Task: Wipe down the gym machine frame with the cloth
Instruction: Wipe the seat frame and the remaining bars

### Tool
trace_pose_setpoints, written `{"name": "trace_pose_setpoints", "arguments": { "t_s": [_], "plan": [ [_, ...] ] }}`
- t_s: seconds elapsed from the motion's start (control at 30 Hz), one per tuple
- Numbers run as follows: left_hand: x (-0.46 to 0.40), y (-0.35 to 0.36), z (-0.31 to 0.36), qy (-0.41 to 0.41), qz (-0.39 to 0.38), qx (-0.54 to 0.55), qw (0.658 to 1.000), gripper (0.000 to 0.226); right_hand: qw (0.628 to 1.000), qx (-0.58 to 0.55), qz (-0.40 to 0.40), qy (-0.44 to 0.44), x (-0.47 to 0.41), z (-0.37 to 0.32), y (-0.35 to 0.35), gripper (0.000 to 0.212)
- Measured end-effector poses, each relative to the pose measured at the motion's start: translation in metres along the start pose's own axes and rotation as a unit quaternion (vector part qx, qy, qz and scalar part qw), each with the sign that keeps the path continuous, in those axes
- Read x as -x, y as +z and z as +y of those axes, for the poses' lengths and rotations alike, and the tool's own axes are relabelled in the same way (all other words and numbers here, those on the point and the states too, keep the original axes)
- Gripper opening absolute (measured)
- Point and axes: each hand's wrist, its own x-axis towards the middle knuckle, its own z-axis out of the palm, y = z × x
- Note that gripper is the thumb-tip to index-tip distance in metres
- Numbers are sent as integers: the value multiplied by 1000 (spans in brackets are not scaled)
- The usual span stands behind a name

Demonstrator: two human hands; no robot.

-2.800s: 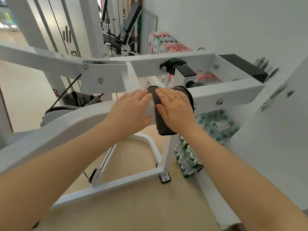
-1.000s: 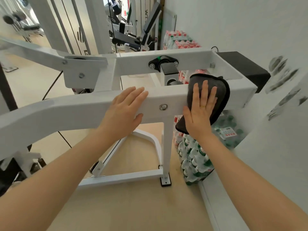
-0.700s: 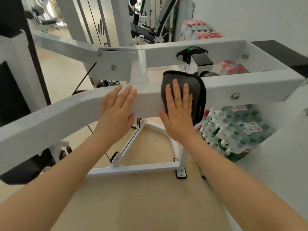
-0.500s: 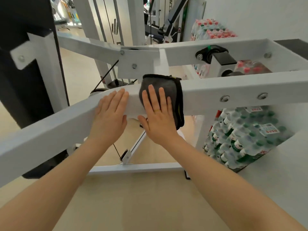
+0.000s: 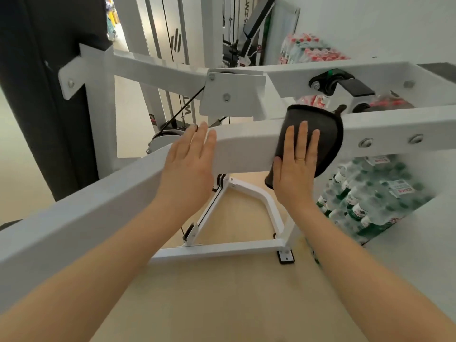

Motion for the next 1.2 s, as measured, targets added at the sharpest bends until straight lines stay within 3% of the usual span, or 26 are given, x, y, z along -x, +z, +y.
{"name": "trace_pose_setpoints", "arguments": {
  "t_s": [0.17,0.27,0.37,0.57,0.7,0.8,1.0,1.1,1.2],
  "plan": [
    [9,-2,-16,0,-7,2,1000,61,993,-26,-21,-116,11,-84,22,59],
    [11,-5,-18,13,-7,34,999,56,988,-44,-30,-147,12,-100,26,62],
    [11,-3,-18,9,-14,38,999,62,984,24,-27,-173,8,-74,20,57],
    [8,3,-4,2,-15,40,999,62,984,146,-48,-90,-1,19,-9,64],
    [-3,12,15,14,-23,33,999,63,988,133,-73,-7,-13,50,-34,63],
    [-15,16,33,16,-29,41,999,65,986,119,-93,-64,-27,38,-40,56],
    [-42,18,52,25,-19,52,998,59,955,88,-235,-159,-77,14,-33,56],
    [-51,17,56,11,-27,57,998,53,934,67,-309,-165,-97,20,-34,58],
    [-60,16,58,-1,-33,68,997,45,929,66,-328,-157,-98,21,-38,60]
  ]
}}
